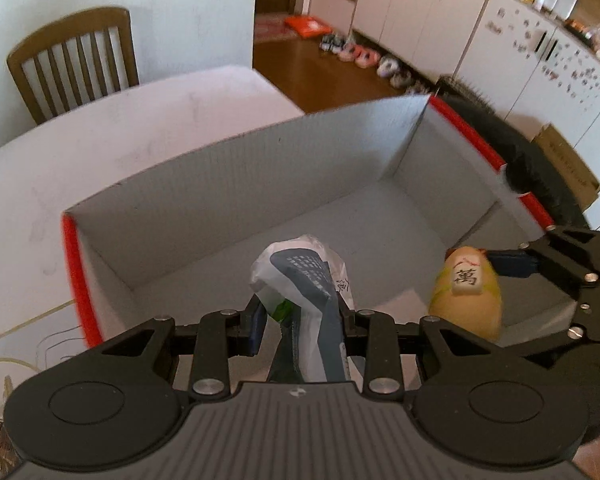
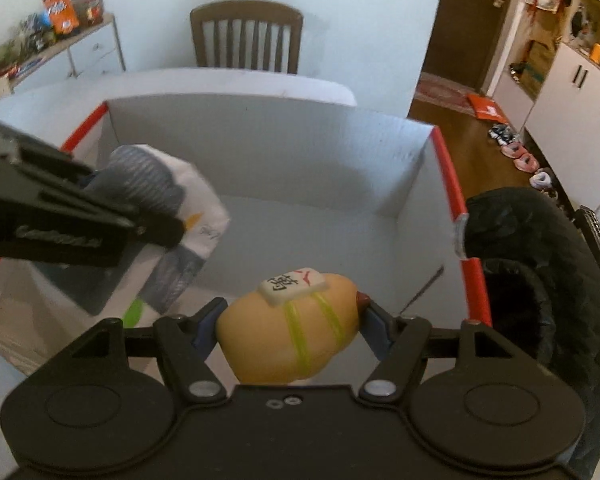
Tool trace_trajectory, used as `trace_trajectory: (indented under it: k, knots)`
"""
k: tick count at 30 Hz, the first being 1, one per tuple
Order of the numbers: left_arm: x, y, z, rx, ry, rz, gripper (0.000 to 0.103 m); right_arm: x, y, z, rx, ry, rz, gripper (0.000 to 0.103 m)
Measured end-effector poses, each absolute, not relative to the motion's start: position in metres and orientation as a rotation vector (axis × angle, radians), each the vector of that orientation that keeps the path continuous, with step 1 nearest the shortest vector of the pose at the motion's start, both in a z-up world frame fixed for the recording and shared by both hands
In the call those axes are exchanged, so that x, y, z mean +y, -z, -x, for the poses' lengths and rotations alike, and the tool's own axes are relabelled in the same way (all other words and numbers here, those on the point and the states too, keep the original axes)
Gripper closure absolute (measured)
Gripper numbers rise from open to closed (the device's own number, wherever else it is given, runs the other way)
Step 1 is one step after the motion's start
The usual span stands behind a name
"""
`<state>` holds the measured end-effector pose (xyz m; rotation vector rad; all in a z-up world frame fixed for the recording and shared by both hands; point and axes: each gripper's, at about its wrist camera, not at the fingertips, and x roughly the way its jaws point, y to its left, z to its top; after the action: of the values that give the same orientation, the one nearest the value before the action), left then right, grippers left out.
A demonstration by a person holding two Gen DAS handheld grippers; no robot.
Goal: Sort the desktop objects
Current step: 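Carry the bag and the yellow toy over the open red box with both tools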
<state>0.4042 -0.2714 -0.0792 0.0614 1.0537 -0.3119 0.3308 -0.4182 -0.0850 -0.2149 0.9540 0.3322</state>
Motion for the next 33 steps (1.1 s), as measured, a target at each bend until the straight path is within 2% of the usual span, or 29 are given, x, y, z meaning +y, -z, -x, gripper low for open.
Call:
trace_trajectory:
  k: [14,18,20,24,26,33]
  knots:
    - [-0.278,0.105,-0.424,1.187,0.309,-0.104,0.070,-0.406,0.101,-0.346,1.070,-0.351,0.256,0.032]
    - [-0.274,0.101,-0.421,1.197,0.299,-0.088,0.057,-0.404,0.100,-0.345,1.069,-0.354,0.252,0.029]
    - [-0.270,0.098,-0.416,1.189,0.299,-0.086,0.046,-0.405,0.100,-0.344,1.067,-0.359,0.248,0.028]
    - [-0.268,0.087,-0.406,1.150,0.320,-0.100,0.044,-0.410,0.096,-0.340,1.060,-0.381,0.238,0.020]
    - [-0.269,0.079,-0.403,1.129,0.328,-0.110,0.041,-0.412,0.093,-0.337,1.049,-0.385,0.244,0.019]
    - [-0.257,0.049,-0.374,1.048,0.375,-0.084,0.041,-0.422,0.071,-0.325,1.007,-0.392,0.202,0.016]
